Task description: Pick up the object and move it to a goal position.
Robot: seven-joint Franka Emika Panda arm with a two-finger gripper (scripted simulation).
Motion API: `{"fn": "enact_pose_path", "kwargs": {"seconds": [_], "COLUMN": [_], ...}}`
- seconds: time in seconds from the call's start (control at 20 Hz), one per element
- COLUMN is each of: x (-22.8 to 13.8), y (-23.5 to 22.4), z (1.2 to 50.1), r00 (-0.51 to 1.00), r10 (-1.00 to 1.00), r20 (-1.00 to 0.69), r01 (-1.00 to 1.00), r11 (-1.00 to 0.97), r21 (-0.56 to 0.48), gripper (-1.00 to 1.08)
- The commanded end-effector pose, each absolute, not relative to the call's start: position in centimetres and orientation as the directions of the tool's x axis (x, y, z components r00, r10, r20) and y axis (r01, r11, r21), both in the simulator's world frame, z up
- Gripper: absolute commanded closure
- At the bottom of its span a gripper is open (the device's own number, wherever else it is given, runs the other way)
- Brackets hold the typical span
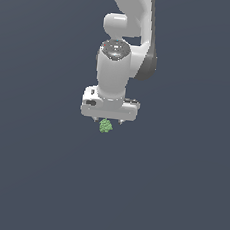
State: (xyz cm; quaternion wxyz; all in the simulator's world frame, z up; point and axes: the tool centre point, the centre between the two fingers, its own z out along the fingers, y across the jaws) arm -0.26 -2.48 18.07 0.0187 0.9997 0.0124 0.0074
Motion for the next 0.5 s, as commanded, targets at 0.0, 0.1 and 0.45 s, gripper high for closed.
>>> {"fn": "enact_pose_path", "kwargs": {"seconds": [0.0,0.1,0.45], "x": [-0.3,-0.2,0.4], "y": [-2.5,-2.6,-3.7], "z": [18.1,18.2,19.4], "r00": [1.000,1.000,0.999], "r10": [0.025,0.022,-0.018], "r20": [0.014,0.017,0.047], "r01": [0.024,0.021,-0.019], "r11": [-0.999,-0.999,-1.000], "r21": [0.038,0.036,0.013], "gripper": [-0.92,-0.92,-0.92]}}
